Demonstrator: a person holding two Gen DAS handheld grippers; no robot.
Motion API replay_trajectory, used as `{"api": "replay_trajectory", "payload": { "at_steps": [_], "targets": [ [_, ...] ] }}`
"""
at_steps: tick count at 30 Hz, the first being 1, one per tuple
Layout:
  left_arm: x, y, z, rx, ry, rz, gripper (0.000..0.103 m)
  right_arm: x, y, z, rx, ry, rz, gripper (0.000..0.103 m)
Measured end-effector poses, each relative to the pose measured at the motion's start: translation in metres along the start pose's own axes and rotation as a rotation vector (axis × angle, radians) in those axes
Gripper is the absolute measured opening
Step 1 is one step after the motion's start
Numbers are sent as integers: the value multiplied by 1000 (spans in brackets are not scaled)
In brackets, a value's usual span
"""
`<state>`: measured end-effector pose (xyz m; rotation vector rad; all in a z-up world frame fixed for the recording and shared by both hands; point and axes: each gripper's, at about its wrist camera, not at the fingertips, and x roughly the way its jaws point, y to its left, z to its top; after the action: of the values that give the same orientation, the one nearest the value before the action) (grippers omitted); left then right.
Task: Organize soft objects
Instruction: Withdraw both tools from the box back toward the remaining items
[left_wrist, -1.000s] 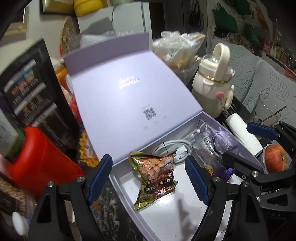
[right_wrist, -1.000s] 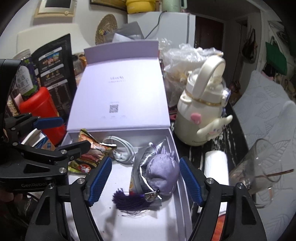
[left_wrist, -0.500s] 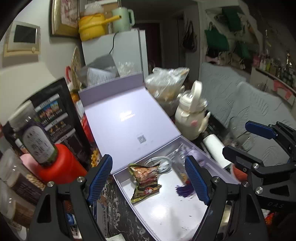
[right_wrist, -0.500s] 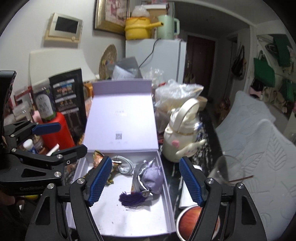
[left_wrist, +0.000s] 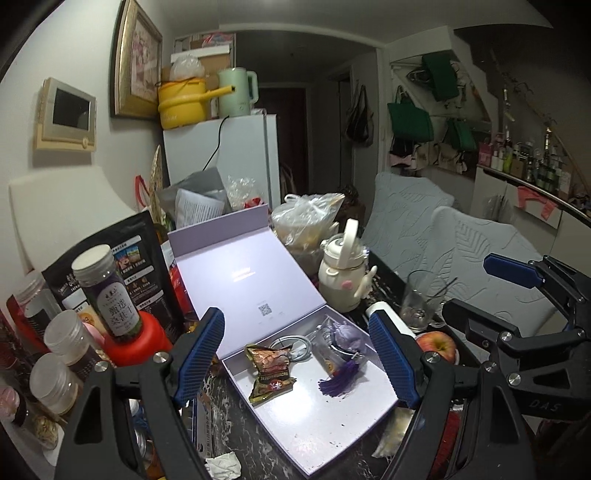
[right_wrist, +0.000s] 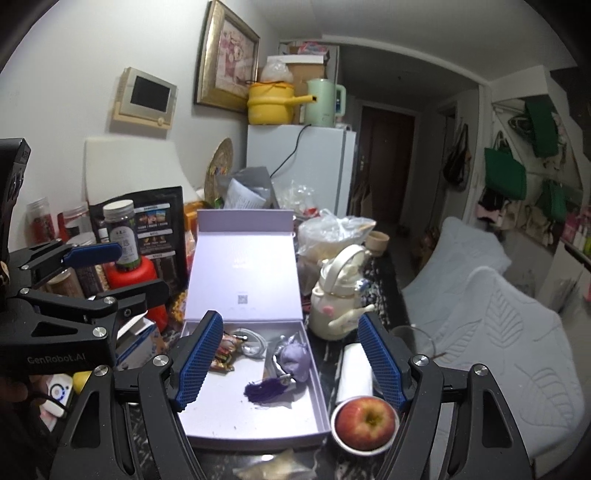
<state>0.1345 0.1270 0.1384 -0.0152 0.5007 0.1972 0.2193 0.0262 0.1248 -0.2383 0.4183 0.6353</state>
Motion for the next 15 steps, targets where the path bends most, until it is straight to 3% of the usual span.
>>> {"api": "replay_trajectory", "payload": {
  "at_steps": [8, 12, 15],
  "targets": [
    [-34, -8, -11, 16, -40, -38, 82, -45, 5, -8, 6, -42, -18, 80],
    [-47, -13, -20, 23, -64, -44, 99, -63, 8, -18, 11, -48, -27, 80],
    [-58, -19, -27, 37, -80, -47, 99, -75, 11, -28, 18, -47, -40, 80]
  ]
}}
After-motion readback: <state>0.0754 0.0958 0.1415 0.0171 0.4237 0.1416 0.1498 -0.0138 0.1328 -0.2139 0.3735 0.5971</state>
